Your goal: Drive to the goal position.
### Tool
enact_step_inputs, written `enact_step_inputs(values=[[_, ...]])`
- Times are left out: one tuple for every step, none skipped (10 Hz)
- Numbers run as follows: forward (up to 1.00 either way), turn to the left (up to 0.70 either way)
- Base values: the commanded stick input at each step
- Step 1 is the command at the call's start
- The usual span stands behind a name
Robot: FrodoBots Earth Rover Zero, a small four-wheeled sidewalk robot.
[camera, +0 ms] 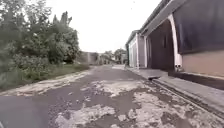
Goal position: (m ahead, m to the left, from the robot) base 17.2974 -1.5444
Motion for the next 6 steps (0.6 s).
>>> enact_step_inputs(values=[[0.70, 0.00], [0.70, 0.00], [0.70, 0.00], [0.70, 0.00], [0.70, 0.00], [0.70, 0.00]])
